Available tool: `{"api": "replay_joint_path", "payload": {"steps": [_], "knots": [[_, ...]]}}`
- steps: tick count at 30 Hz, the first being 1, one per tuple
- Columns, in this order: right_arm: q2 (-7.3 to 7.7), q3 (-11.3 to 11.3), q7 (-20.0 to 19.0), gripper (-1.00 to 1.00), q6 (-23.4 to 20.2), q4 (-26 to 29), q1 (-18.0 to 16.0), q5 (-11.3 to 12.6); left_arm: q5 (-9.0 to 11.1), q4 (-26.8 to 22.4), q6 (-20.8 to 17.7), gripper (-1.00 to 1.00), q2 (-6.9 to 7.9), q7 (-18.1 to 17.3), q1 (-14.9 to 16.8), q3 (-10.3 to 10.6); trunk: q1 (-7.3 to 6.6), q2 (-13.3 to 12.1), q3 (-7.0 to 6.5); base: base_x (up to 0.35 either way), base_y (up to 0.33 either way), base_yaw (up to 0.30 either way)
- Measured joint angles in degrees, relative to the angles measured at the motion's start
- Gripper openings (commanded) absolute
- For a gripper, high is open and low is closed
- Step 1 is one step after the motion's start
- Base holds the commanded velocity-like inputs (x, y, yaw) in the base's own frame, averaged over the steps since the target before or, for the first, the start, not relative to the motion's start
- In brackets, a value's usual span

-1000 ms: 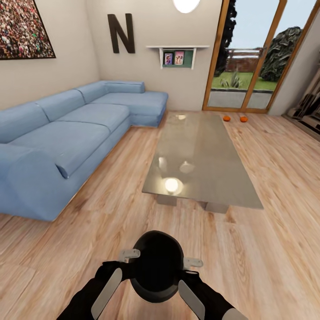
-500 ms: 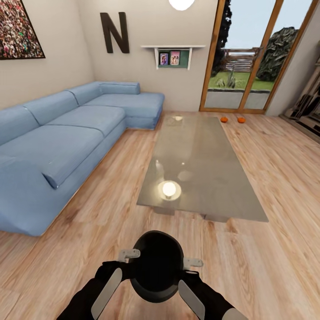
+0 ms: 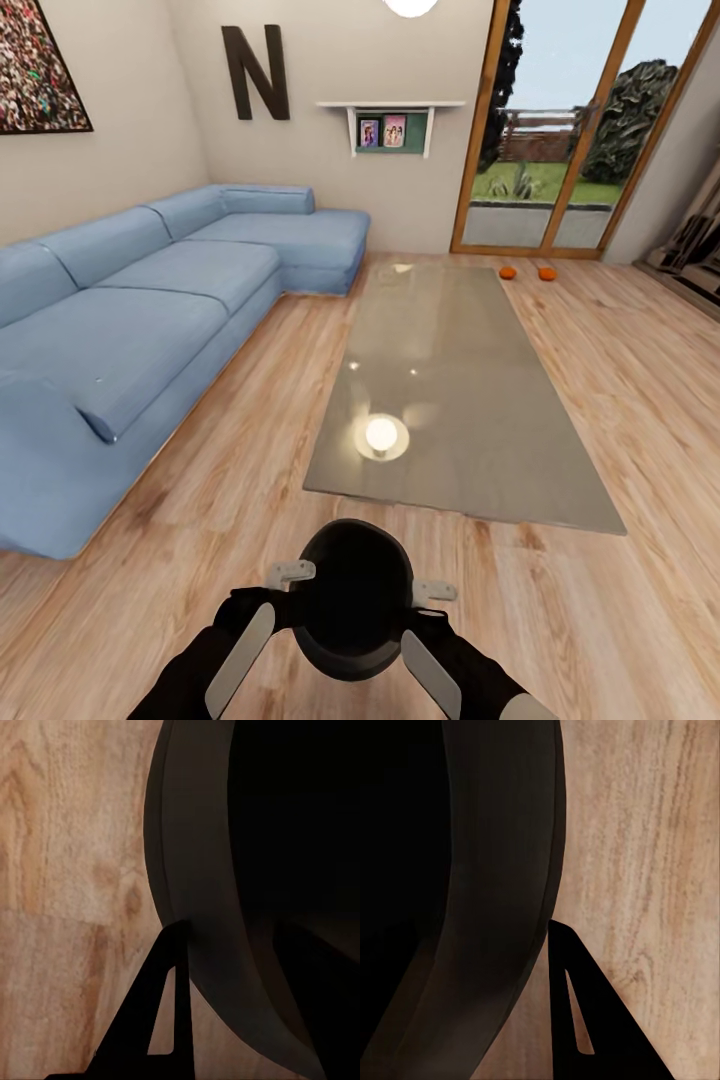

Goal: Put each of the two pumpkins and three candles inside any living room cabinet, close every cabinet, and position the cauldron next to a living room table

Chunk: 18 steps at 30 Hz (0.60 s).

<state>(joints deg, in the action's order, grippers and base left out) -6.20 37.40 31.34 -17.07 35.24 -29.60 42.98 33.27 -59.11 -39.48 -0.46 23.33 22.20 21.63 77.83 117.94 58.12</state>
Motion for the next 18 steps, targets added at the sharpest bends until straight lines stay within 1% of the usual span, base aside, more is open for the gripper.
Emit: {"api": "replay_joint_path", "payload": {"steps": [14, 18], "knots": [[0.01, 0.0, -0.1, -1.0, 0.0, 0.0, 0.0, -0.1, 0.0, -0.1, 0.0, -1.0, 0.0, 0.1, 0.0, 0.0, 0.02, 0.0, 0.0, 0.013, 0.0, 0.0], [0.0, 0.0, -0.1, -1.0, 0.0, 0.0, 0.0, 0.0, 0.1, -0.1, 0.0, -1.0, 0.01, 0.1, 0.0, 0.0, 0.89, 1.6, 0.72, 0.0, 0.0, 0.0]]}}
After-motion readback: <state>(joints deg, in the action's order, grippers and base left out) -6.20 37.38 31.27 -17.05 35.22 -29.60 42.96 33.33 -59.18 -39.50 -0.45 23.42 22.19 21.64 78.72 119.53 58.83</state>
